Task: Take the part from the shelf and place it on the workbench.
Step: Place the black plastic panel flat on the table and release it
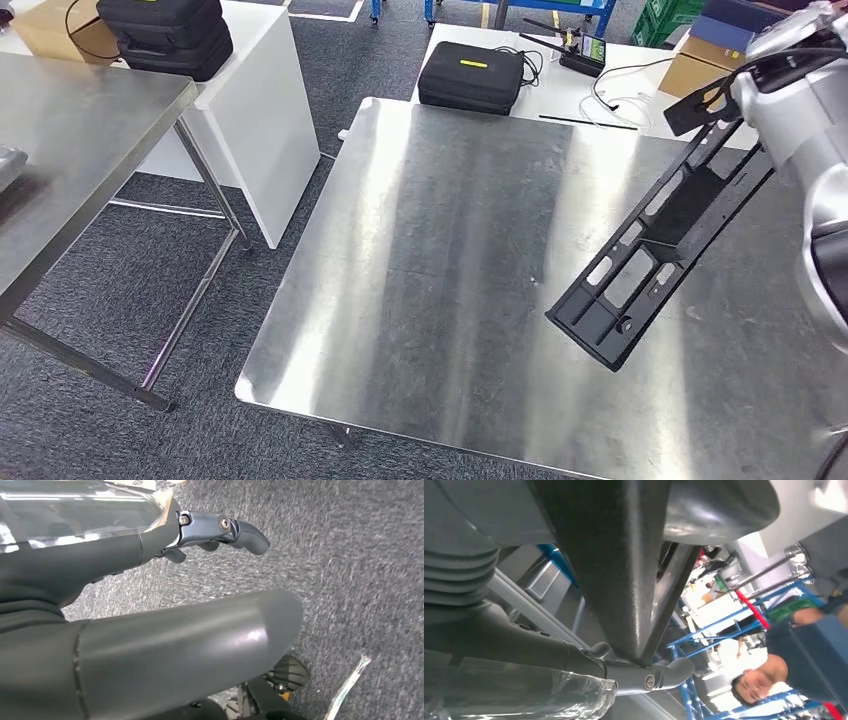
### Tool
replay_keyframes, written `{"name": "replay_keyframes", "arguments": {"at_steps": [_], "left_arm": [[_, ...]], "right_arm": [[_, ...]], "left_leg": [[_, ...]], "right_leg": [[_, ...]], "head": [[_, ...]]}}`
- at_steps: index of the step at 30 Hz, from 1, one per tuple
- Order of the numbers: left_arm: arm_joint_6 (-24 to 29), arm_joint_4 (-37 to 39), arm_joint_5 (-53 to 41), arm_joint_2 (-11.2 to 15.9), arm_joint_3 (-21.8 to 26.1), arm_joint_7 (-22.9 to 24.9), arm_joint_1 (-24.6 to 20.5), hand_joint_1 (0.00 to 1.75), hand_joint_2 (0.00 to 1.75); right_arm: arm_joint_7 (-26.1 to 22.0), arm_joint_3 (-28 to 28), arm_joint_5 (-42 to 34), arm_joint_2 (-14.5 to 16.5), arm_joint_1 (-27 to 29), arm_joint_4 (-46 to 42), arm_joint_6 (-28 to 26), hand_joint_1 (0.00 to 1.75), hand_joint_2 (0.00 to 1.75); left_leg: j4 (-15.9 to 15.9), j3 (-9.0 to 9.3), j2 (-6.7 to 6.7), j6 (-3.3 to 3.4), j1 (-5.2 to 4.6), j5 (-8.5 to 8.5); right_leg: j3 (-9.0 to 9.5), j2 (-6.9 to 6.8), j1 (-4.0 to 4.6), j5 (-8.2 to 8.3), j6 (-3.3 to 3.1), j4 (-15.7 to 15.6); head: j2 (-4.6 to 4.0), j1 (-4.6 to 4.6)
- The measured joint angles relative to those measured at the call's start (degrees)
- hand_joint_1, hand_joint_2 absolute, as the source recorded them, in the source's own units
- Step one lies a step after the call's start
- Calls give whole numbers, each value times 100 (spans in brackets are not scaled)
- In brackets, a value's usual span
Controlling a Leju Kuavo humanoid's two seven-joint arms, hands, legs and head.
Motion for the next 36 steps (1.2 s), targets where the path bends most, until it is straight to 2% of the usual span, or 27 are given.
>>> {"name": "replay_keyframes", "arguments": {"at_steps": [4, 6, 10, 13, 16, 20, 25, 32, 36], "left_arm": [[-18, 0, 8, 1, 1, -53, -14, 0, 0], [-19, 0, -8, 2, 0, -55, -23, 0, 0], [-18, 0, -21, -4, 0, -56, -17, 0, 0], [-18, 0, -19, -13, 0, -59, -17, 0, 0], [-20, 0, -19, -13, 0, -61, -19, 0, 0], [-18, 0, -53, -15, 0, -60, -16, 0, 0], [-3, 0, -109, -35, 0, -51, -17, 0, 0], [-10, 0, -246, -60, -23, 22, -36, 0, 0], [-16, 0, -293, -86, -47, 57, -50, 0, 0]], "right_arm": [[63, -313, -1262, 6, 1, 40, 137, 0, 0], [162, -544, -1539, 13, 40, 46, 89, 0, 0], [164, -570, -1124, 6, 71, 45, 15, 0, 0], [6, -677, -1494, -17, 129, 38, -128, 0, 0], [-256, -901, -1885, -24, 207, 34, -37, 0, 0], [-336, -1062, -1796, -24, 233, 0, 57, 0, 0], [-418, -959, -1401, -122, 234, -73, 59, 0, 0], [-789, -858, -1442, -317, 347, -132, 219, 0, 0], [-814, -779, -1421, -373, 577, -138, 321, 0, 0]], "left_leg": [[-1, 8, 39, 0, -2, -3], [-1, 10, 38, 0, -2, -2], [0, 3, 2, 0, 0, 2], [-1, 2, 13, -1, 0, 3], [-1, 3, 25, -1, -1, 2], [0, 1, 7, -1, -1, 2], [0, 0, 12, -1, -1, 2], [0, 2, 9, 0, -2, 1], [0, 3, 12, 0, -2, 2]], "right_leg": [[-3, 42, -1, 1, 0, 0], [-4, 42, -1, 1, 0, -1], [-1, 5, 0, 1, 0, 0], [-1, 14, 0, 1, 0, 0], [-5, 28, -1, 1, 0, 0], [-6, 14, 0, 1, 0, 0], [-5, 14, -1, 1, 0, 0], [-5, 13, -1, 1, 0, -2], [-2, 13, 0, 1, 0, -1]], "head": [[0, 0], [0, -1], [0, 1], [-1, 0], [0, 0], [0, 0], [0, -1], [-1, 0], [0, 0]]}}
